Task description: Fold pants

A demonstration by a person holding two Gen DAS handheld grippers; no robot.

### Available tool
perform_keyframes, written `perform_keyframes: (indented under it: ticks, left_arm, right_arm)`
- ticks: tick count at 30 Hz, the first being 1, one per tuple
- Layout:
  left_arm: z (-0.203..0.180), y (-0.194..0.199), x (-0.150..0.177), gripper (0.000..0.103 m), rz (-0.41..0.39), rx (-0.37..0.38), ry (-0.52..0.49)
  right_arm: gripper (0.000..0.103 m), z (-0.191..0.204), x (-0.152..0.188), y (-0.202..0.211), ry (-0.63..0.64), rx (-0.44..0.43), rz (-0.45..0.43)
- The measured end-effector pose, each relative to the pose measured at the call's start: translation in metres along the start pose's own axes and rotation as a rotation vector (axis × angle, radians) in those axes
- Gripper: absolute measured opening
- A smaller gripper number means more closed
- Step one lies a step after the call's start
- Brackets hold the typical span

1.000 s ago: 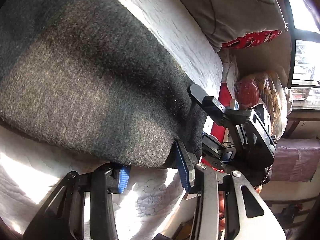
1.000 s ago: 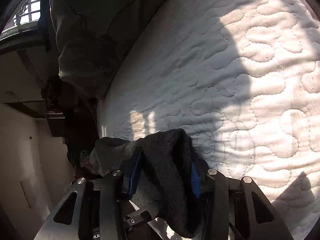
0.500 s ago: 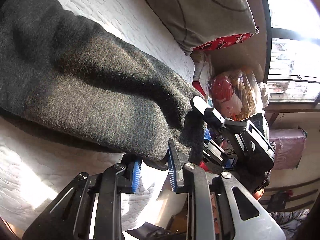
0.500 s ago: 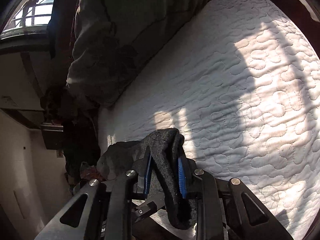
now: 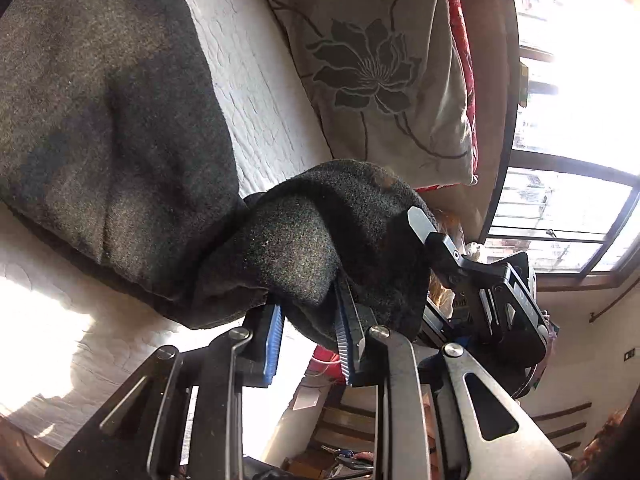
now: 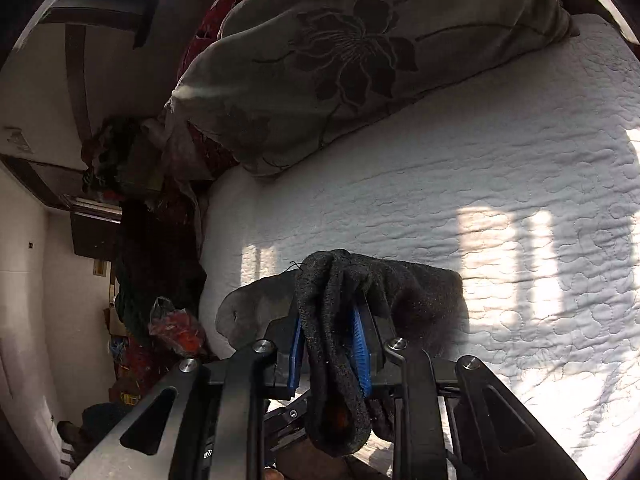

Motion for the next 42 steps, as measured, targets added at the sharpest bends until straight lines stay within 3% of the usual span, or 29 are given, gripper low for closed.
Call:
perform_keyframes:
  ticks: [9,11,14,19,23,27,31,34,37,42]
  left_arm:
    - [0.049,0.053,-0.052,0.021,-0.047,0.029,0.153]
    - [0.052,0.072,-0.063,0.018,-0.081,-0.024,0.100]
    - [0.054,0.092,-0.072,0.018,-0.088,-0.045,0.077]
    - [0.032,0.107,-0.081,0.018,-0.053,-0.061,-0.074]
    - [-0.008,0.110,-0.081,0.020,-0.036,-0.042,-0.254]
    - [-0.023,0.085,-0.086,0.027,0.051,-0.128,-0.374]
    - [-0.034,0.064,-0.067,0.027,0.191,-0.111,-0.342]
    - [-0.057,0.050,-0.049,0.031,0.260,-0.130,-0.419]
    - [-0.073,0.030,-0.044,0.044,0.326,-0.222,-0.541]
    - [-0.059,0.002,-0.038,0.045,0.528,-0.434,-0.640]
  right_arm:
    - [0.033,0.076,0.012,-0.092,0.002,-0.106,0.100]
    - [0.032,0.080,0.016,-0.110,-0.016,-0.126,0.136]
    - [0.032,0.081,0.021,-0.128,-0.038,-0.129,0.171]
    - [0.038,0.073,0.026,-0.075,-0.039,-0.203,0.070]
    - [0.071,0.038,0.060,-0.030,-0.125,-0.273,0.001]
    - [0.075,-0.004,0.088,-0.020,-0.300,-0.363,-0.004]
    - [0.075,-0.017,0.100,-0.041,-0.411,-0.430,0.054]
    - [0.075,-0.018,0.102,-0.055,-0.466,-0.473,0.078]
    - [0.075,-0.017,0.105,-0.060,-0.513,-0.514,0.090]
    - [0.076,-0.022,0.110,-0.061,-0.565,-0.549,0.079]
Point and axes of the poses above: each gripper's, at about its wrist camera, not at the fingertips, and y roughly against the way its jaws point, z to its left, x to its underside, the point moved 10 cm from there along -y, roughly the way its jaws point, and after that the axes turned 15 degrees about x, right-handed, at the moved point
